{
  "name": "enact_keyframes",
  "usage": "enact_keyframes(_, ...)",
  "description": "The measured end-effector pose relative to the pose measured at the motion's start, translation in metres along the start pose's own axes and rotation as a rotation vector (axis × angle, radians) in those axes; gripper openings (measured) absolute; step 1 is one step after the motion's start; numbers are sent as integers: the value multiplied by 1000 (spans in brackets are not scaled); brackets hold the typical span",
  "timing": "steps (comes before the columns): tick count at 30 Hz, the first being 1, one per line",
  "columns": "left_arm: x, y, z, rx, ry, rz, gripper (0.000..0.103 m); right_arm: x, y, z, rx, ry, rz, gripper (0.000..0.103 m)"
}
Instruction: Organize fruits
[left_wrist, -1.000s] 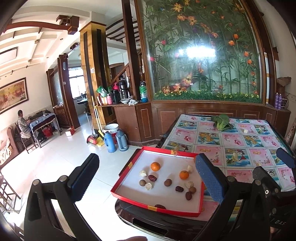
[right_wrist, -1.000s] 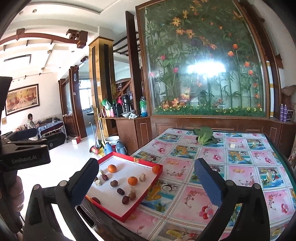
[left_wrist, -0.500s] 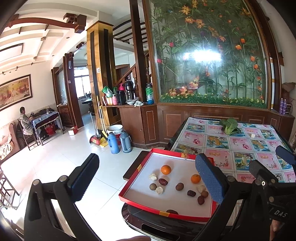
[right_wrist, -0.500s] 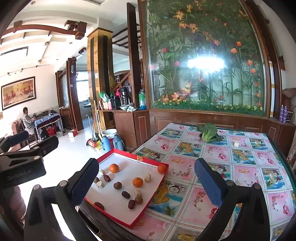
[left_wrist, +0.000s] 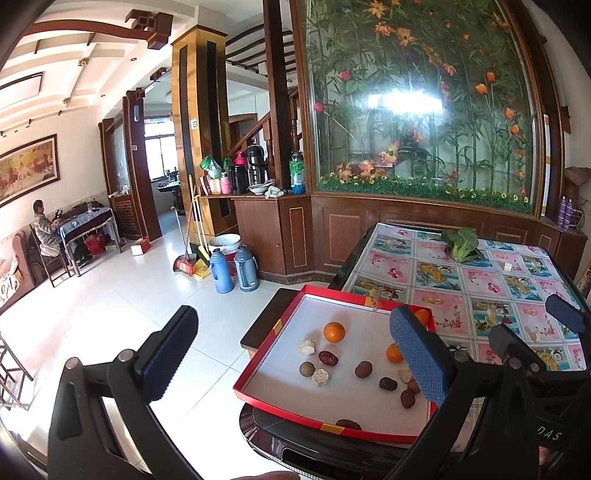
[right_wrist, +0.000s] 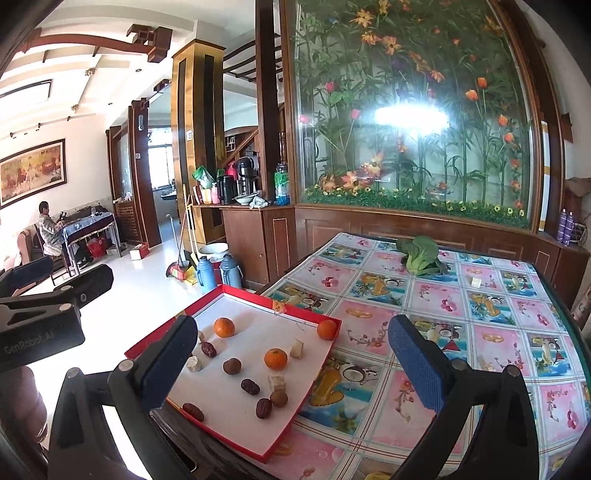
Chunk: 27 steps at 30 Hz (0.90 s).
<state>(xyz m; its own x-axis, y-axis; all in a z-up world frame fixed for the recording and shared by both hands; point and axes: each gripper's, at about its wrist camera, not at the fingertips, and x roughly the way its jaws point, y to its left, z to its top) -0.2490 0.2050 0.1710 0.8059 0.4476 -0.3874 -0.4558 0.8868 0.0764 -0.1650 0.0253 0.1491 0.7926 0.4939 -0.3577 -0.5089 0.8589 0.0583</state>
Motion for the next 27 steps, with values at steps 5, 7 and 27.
enact_keyframes(5,1,2,1,-16,-3,1,103,1,2,1,-8,-1,-1,103)
enact_keyframes(7,2,4,1,-26,-3,13,103,2,4,1,-14,2,1,103)
enact_keyframes(27,5,21,-7,-48,25,38,103,5,19,-4,-55,9,20,103)
